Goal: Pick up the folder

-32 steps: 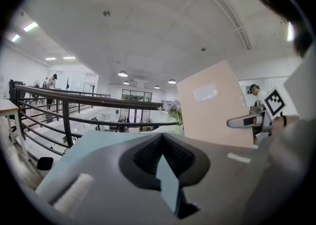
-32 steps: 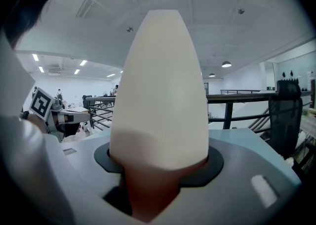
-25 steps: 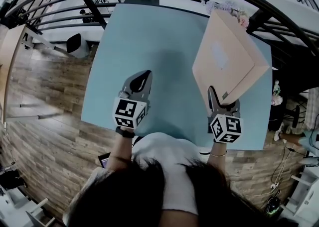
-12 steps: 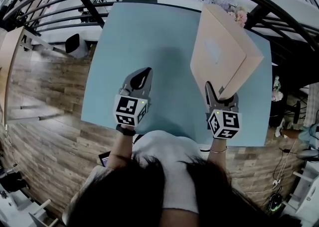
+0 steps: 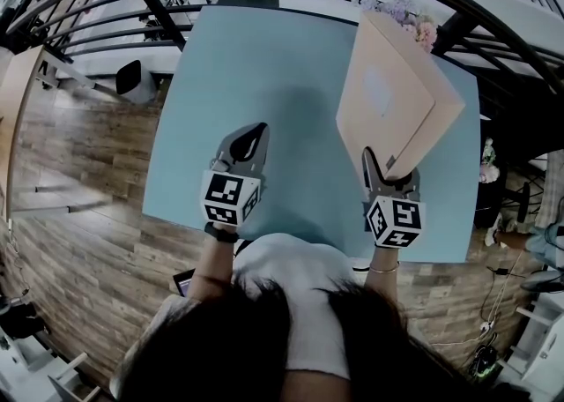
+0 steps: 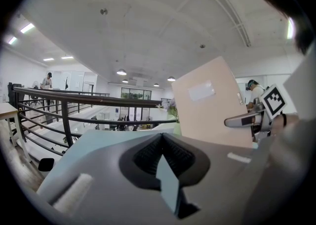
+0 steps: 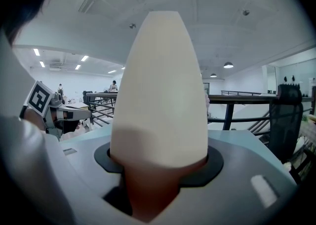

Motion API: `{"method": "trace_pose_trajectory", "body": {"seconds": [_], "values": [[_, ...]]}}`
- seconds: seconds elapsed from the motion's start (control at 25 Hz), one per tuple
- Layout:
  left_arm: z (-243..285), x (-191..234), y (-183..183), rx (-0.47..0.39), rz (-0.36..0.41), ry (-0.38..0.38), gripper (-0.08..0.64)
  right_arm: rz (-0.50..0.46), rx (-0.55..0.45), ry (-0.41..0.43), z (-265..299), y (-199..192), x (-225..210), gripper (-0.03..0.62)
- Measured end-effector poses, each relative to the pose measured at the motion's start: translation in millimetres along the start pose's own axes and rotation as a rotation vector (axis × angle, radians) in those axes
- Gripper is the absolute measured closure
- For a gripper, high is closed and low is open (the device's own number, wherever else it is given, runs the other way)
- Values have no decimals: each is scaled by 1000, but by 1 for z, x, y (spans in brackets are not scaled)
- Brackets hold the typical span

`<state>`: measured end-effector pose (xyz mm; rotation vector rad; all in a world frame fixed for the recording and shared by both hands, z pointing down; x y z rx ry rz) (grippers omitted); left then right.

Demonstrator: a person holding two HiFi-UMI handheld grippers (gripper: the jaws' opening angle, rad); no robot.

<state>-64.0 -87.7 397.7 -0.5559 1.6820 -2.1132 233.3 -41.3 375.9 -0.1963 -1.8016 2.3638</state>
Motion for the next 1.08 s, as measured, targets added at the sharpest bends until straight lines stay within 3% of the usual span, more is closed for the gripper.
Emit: {"method": "trace_pose_trajectory", "body": {"seconds": [1.08], "values": [[2,-2,-1,9,-1,-2,503,11,28,9,1,-5,1,327]]}}
Point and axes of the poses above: the fingertips, and each gripper's own axes: z forward along the fingers, x to its left, y out of its top, the point moved 7 cm from there along -z, backward along the fingers, and after that the axes turned 2 degrees about -x, right-handed, at the moved point
